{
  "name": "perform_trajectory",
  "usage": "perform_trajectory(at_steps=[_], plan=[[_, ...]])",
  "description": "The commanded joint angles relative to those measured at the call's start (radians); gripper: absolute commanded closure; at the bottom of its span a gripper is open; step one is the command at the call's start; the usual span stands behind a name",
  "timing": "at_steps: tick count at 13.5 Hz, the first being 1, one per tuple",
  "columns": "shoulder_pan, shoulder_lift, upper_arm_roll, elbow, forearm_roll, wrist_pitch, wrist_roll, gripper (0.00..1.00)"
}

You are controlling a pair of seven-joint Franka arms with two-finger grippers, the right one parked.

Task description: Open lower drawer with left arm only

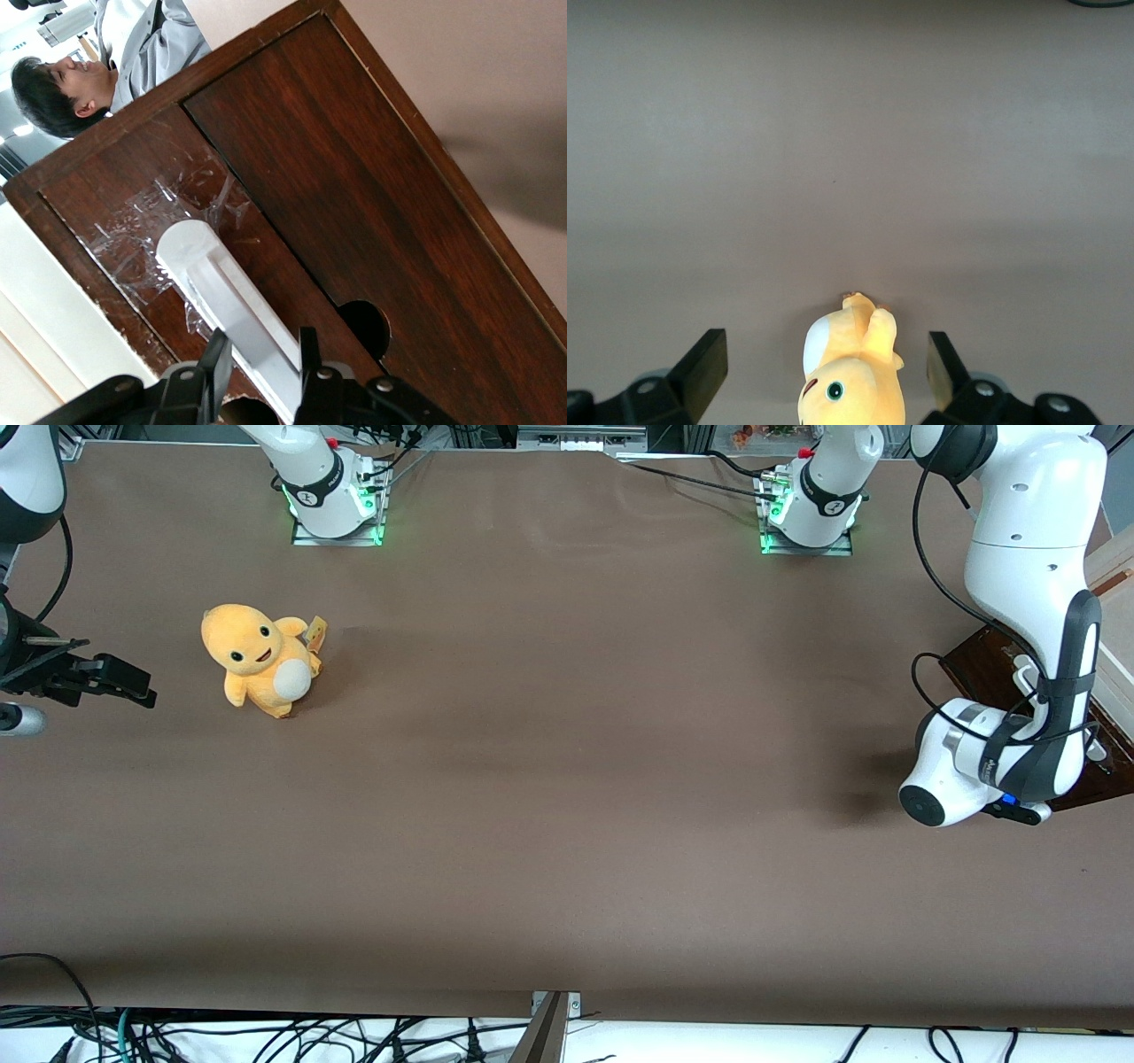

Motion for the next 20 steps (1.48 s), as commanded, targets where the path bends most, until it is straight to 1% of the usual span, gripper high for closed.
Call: perform_trajectory(at_steps=[1, 3, 8, 11, 15, 16, 17, 18, 19, 20], plan=[[-0.016, 0.019, 0.001, 0.020, 0.015, -0.006, 0.031, 0.88], [-0.036, 0.019, -0.002, 0.023, 0.011, -0.027, 0.031, 0.92], [-0.091, 0.023, -0.006, 0.027, -0.006, -0.070, 0.028, 0.91], [-0.146, 0.025, -0.005, 0.053, -0.075, -0.072, 0.026, 0.91], [-0.168, 0.025, -0.006, 0.058, -0.104, -0.084, 0.028, 0.90], [-0.180, 0.025, -0.006, 0.058, -0.124, -0.084, 0.026, 0.88], [-0.189, 0.023, -0.006, 0.058, -0.127, -0.084, 0.029, 0.87], [-0.191, 0.022, -0.006, 0.058, -0.126, -0.084, 0.029, 0.80], [-0.189, 0.022, -0.006, 0.058, -0.127, -0.084, 0.031, 0.43], [-0.188, 0.019, -0.006, 0.060, -0.129, -0.082, 0.034, 0.01]])
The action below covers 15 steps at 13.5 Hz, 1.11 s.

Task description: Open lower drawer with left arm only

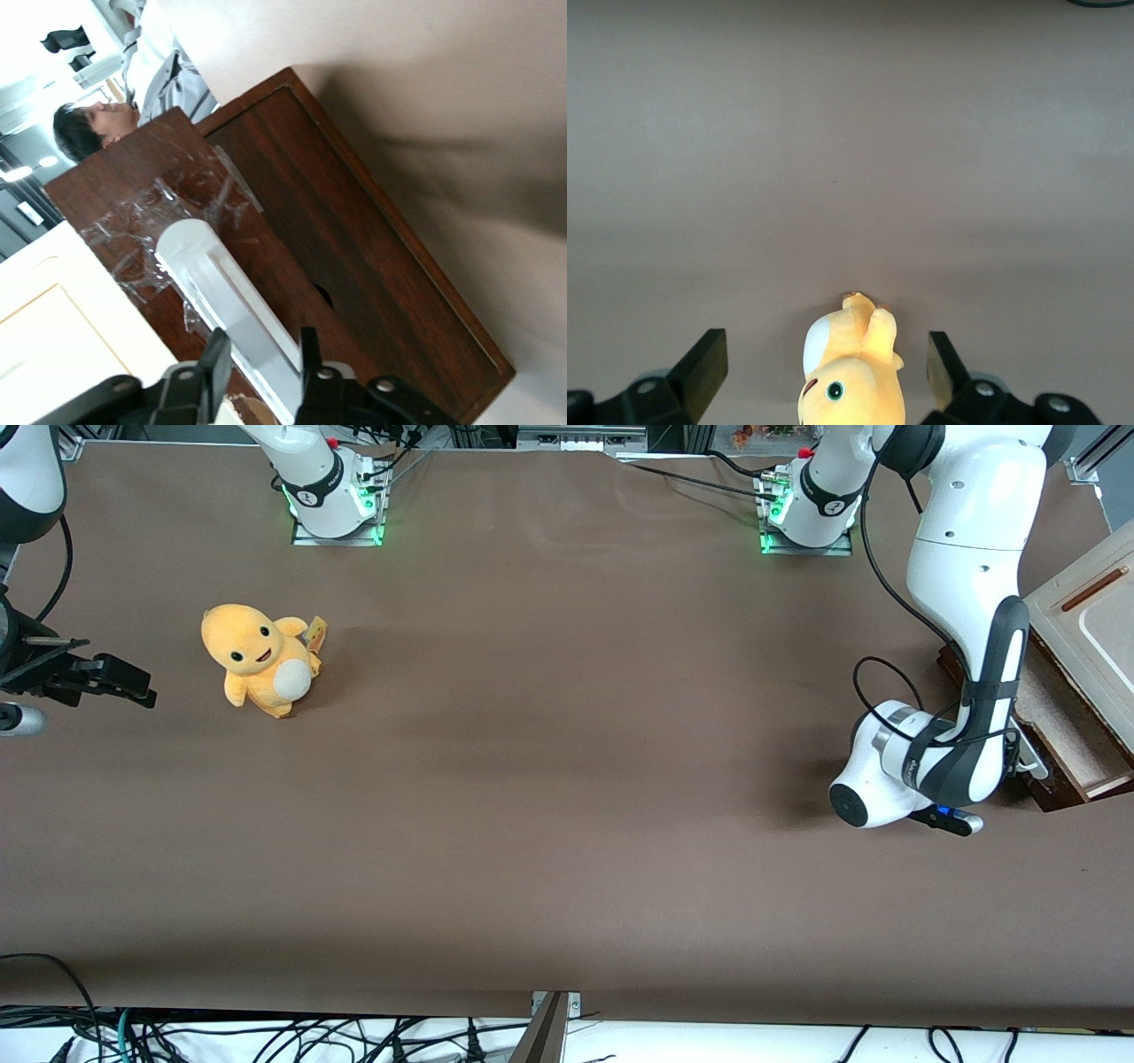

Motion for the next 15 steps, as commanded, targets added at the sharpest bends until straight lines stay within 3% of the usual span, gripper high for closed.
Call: perform_trajectory(at_steps=[1, 4, 6, 13, 15], plan=[[-0.016, -0.005, -0.003, 0.048, -0.050, -0.038, 0.042, 0.00], [-0.025, -0.009, -0.004, 0.140, -0.156, -0.041, 0.043, 0.00], [-0.014, -0.036, -0.004, 0.198, -0.289, -0.041, 0.043, 0.00], [0.133, -0.258, -0.004, 0.278, -1.034, -0.033, 0.088, 0.00], [0.180, -0.303, -0.003, 0.290, -1.151, -0.033, 0.168, 0.00]])
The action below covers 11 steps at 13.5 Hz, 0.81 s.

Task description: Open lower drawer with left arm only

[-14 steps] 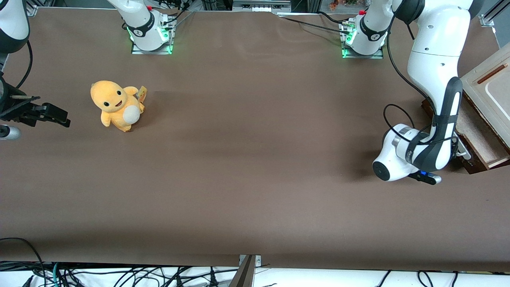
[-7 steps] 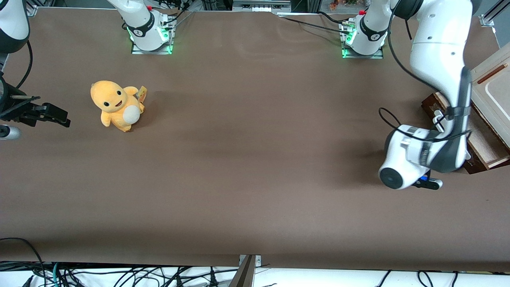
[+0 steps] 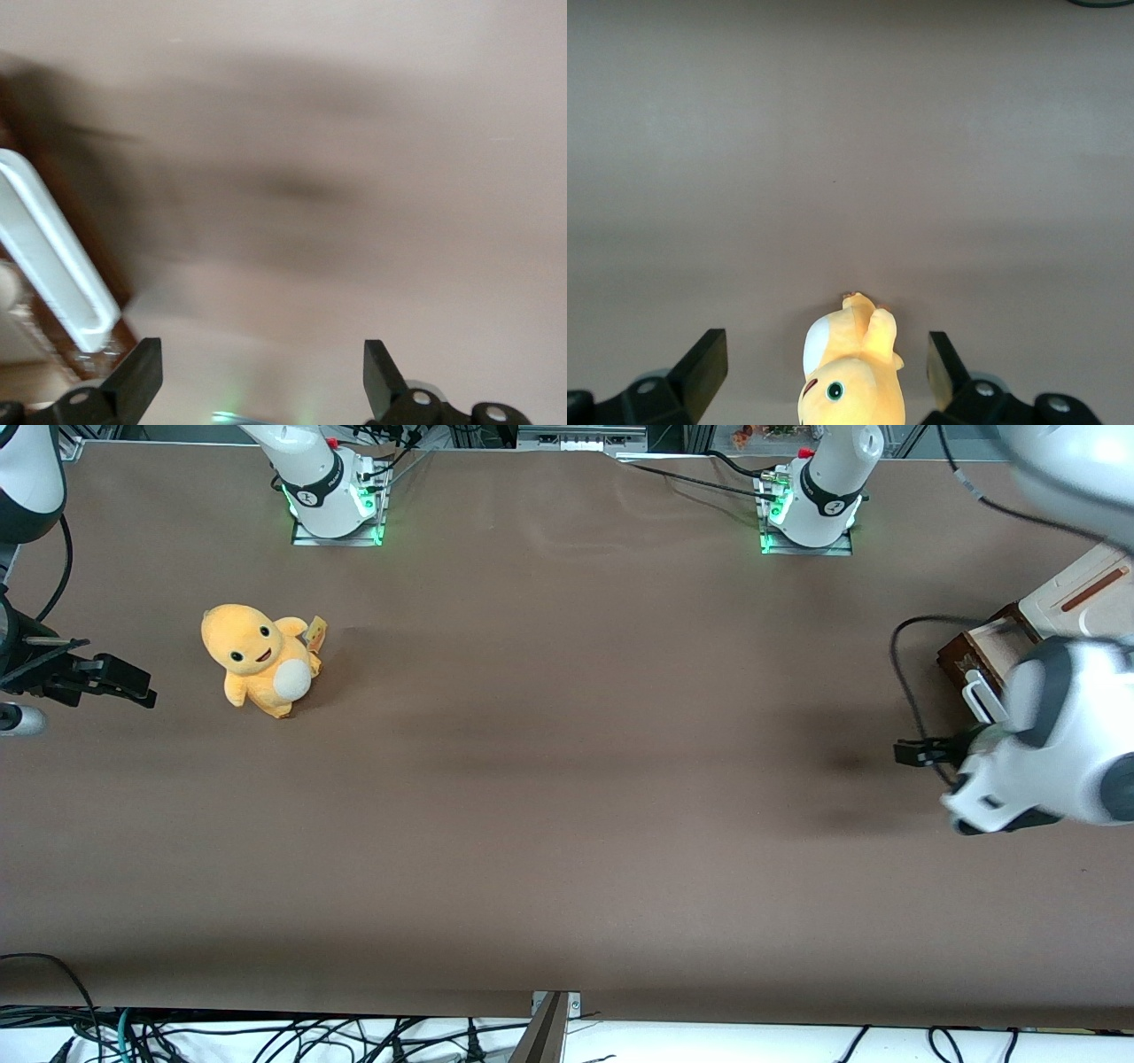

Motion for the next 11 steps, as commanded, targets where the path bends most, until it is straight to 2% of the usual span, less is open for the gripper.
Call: perform_trajectory(at_steps=[1, 3, 7, 10, 11], plan=[[0.061, -0.062, -0.009, 0.003, -0.106, 0.000, 0.132, 0.00], [0.062, -0.147, -0.004, -0.026, -0.097, 0.050, 0.256, 0.00], [0.029, -0.385, 0.003, -0.238, -0.031, 0.150, 0.461, 0.00], [-0.052, -0.476, 0.002, -0.266, 0.122, 0.150, 0.461, 0.00], [-0.059, -0.493, -0.001, -0.285, 0.130, 0.150, 0.455, 0.00]])
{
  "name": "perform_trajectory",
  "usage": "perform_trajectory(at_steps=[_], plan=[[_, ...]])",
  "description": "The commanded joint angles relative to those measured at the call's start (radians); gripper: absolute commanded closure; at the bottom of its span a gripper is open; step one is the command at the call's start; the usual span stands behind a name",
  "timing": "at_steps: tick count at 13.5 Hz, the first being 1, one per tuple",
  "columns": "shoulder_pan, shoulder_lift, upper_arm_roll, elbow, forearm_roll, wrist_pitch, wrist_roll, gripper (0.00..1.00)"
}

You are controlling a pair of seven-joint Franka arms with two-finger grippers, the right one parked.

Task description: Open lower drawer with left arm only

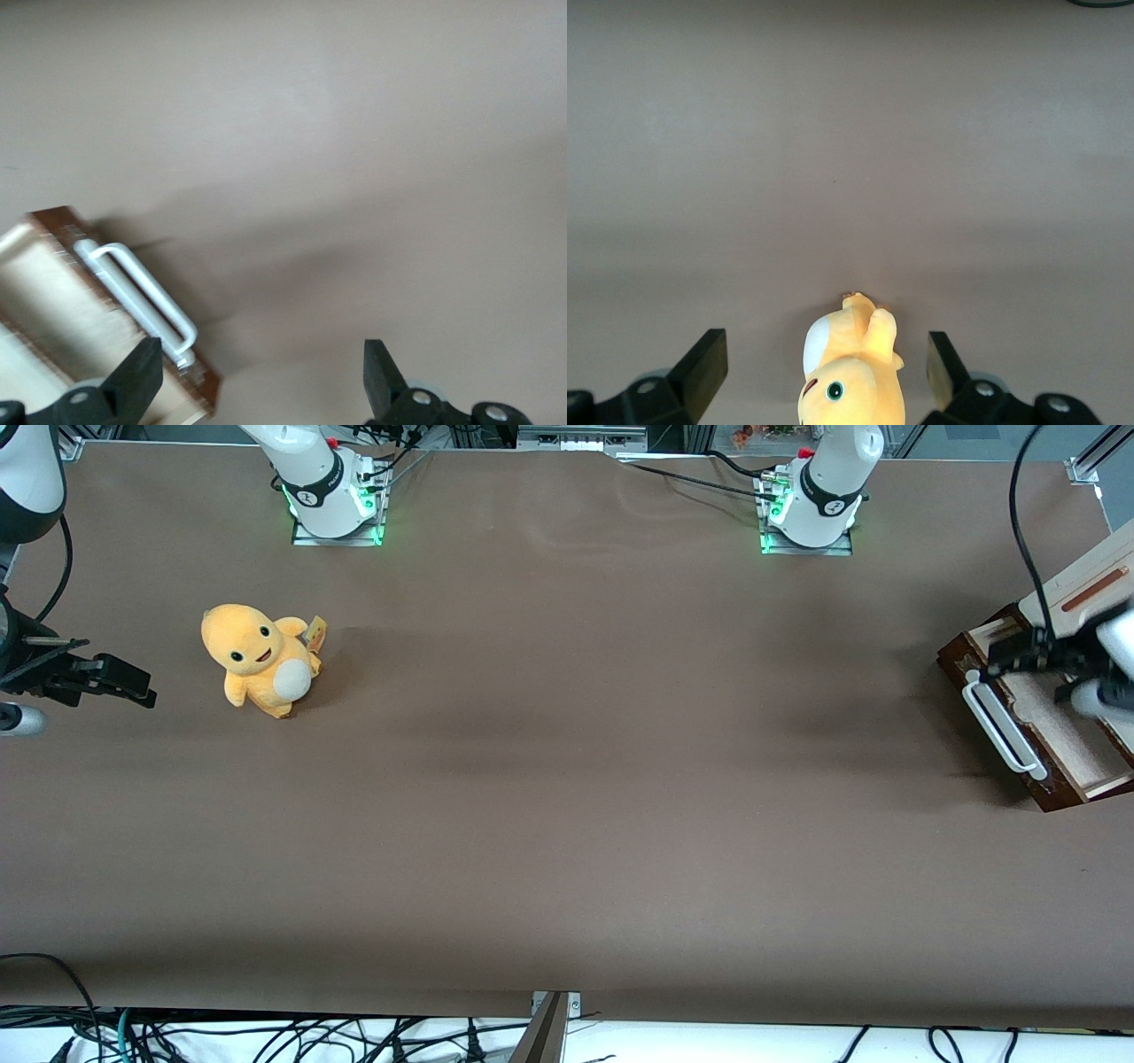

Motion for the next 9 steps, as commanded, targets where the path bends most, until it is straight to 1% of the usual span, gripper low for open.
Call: perform_trajectory(at_steps=[1, 4, 6, 9], plan=[[-0.035, -0.081, 0.002, -0.109, 0.048, 0.035, 0.019, 0.00], [-0.040, -0.089, 0.000, -0.154, 0.008, 0.038, -0.001, 0.00], [-0.046, -0.090, 0.000, -0.154, 0.007, 0.038, -0.050, 0.00], [-0.048, -0.090, 0.000, -0.156, 0.001, 0.038, -0.059, 0.00]])
